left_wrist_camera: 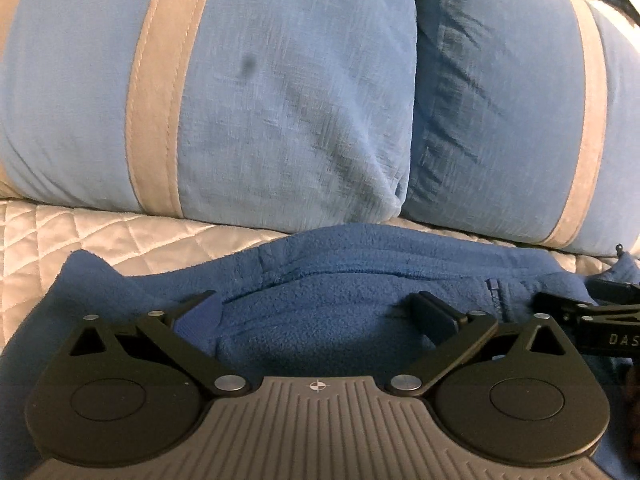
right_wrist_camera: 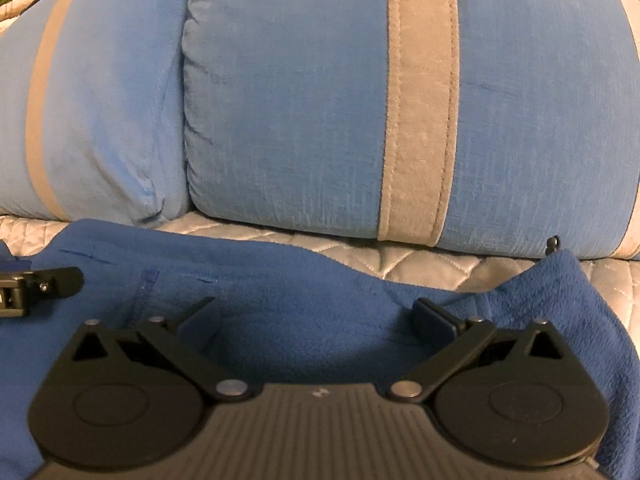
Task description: Fold clothes
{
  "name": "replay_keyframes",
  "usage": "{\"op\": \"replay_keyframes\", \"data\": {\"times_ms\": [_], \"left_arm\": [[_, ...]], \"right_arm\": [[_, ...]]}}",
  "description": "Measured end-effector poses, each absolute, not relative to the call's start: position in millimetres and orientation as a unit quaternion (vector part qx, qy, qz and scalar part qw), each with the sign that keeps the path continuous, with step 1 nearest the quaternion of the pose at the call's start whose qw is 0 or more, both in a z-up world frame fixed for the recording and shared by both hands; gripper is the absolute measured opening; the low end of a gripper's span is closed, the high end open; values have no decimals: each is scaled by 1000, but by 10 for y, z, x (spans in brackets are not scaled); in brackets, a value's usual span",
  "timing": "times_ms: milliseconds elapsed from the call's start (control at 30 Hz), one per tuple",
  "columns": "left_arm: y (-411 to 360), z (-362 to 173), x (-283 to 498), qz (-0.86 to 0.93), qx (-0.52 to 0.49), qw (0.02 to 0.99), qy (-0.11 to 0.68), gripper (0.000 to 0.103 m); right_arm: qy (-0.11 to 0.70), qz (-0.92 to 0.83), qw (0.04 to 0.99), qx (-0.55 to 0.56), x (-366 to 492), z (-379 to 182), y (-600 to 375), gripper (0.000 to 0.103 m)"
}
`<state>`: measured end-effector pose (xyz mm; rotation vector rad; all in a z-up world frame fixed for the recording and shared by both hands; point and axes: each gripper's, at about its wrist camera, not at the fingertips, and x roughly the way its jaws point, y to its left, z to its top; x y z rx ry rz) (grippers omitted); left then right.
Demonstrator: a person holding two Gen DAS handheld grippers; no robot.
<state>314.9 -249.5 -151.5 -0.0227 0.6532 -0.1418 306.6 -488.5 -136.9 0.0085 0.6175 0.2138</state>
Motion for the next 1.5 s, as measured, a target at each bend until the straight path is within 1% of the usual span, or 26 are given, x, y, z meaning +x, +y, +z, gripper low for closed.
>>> {"op": "replay_keyframes", "data": {"times_ms": [167,333,433,533,600,667,933,1067,1167,1300,1400,1500], "left_arm": [[-2554,-1244,2994,-27,33,937,347,103],[-2336,-920,2674,-23,51,923,380,103],[-2117,-988,2598,-24,40,909,414,103],[-1880,-1251,2563,-42,12,906,422,103],[-1746,-1372,2488,-57,-25,921,385,103],[-1696,-1380,2409,-56,-49,932,355,103],[-1765,-1394,2342,-51,-24,940,337,103],[-1724,-1421,2342,-55,-34,942,329,103],[-1709,-1423,2338,-57,-39,943,326,103],[-1692,-1415,2318,-61,-46,944,322,103],[-1651,-1414,2307,-67,-59,944,318,103],[-1616,-1418,2308,-70,-70,944,314,103]], "right_arm": [[302,109,947,15,3078,-1396,-4912,102],[303,111,946,19,3086,-1397,-4921,102],[302,110,947,19,3079,-1396,-4919,102],[301,110,947,19,3078,-1399,-4917,102],[301,110,947,19,3075,-1396,-4914,102],[300,110,947,20,3071,-1392,-4913,102],[302,108,947,19,3060,-1358,-4905,102],[363,137,922,7,3109,-1133,-4958,103],[383,182,906,11,2956,-917,-5173,102],[393,172,902,51,2642,-847,-5521,103],[392,182,898,84,2489,-1012,-5738,102],[367,199,896,147,2426,-1245,-5925,102]]}}
